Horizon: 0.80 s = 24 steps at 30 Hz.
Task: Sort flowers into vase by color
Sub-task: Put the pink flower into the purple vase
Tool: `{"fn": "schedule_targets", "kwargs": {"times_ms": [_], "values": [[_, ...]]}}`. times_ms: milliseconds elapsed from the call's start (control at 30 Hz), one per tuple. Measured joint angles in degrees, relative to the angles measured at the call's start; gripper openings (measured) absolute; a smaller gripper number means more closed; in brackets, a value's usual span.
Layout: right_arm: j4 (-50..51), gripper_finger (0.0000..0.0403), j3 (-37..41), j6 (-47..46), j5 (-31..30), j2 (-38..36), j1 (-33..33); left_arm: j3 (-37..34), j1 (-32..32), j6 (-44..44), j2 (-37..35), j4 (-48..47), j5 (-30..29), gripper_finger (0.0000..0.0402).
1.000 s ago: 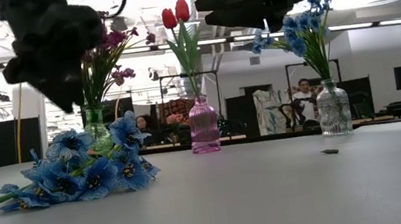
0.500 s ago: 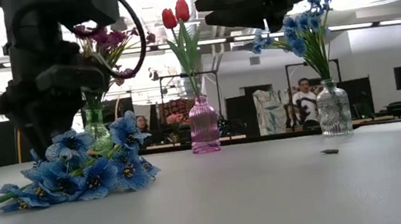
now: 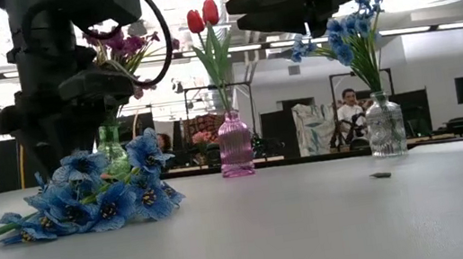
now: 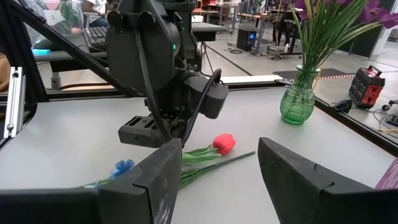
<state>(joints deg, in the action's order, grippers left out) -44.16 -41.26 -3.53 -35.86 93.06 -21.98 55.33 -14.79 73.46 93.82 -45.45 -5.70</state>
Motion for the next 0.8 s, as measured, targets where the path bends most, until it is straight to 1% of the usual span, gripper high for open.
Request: {"fn": "schedule_targets", "kwargs": {"times_ms": [133,467,800], "values": [[0.3,0.0240,0.0,0.0,0.0,0.0,0.0,0.0,0.0,1.6,0.0,0.1,-2.1,0.0144],[0.5,0.0240,0.0,0.0,0.0,0.0,0.0,-0.3,0.0,3.3,0.0,0.4,-2.6,0.0144],[0.5,0.0240,0.0,0.0,0.0,0.0,0.0,-0.3,0.0,3.9,0.0,0.8,-4.3,0.0144]]}}
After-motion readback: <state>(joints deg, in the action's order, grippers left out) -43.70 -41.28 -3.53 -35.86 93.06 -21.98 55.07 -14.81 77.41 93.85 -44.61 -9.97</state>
